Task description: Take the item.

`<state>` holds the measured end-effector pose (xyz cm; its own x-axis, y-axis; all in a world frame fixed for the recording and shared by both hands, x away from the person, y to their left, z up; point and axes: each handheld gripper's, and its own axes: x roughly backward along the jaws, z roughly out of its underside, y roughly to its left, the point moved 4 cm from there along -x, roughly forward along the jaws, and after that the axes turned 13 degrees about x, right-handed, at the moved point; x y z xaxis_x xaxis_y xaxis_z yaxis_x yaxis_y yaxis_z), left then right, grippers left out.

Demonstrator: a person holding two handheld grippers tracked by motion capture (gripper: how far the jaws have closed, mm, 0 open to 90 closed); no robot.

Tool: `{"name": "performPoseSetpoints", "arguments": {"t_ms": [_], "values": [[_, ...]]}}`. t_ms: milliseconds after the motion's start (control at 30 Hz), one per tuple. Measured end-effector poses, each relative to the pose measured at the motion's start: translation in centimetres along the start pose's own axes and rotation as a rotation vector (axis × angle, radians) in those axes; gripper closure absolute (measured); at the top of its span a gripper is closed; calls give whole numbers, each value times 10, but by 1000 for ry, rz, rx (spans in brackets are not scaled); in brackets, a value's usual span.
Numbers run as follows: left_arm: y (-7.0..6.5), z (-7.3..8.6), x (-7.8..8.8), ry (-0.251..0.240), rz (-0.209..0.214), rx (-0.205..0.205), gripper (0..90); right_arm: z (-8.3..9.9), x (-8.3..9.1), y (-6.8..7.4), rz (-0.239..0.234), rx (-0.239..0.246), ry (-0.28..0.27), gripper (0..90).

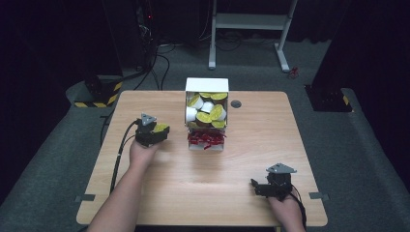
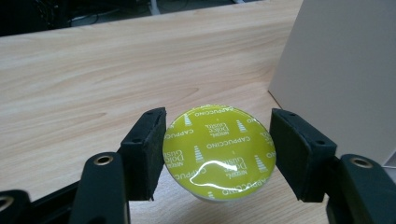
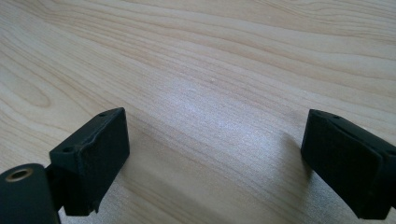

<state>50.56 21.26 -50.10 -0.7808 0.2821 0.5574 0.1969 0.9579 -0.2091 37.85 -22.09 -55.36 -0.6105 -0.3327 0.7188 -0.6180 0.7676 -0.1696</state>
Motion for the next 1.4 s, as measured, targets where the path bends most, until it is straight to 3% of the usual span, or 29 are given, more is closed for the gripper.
{"name": "performPoseSetpoints", "arguments": {"t_ms": [633, 767, 1400], "values": [[-4, 14, -26, 19, -27, -28, 384, 0, 0, 0, 0, 0, 0, 79], [-4, 17, -29, 20, -24, -14, 383, 0, 0, 0, 0, 0, 0, 79], [2, 22, -29, 38, -28, -16, 378, 0, 0, 0, 0, -3, 1, 79]]}}
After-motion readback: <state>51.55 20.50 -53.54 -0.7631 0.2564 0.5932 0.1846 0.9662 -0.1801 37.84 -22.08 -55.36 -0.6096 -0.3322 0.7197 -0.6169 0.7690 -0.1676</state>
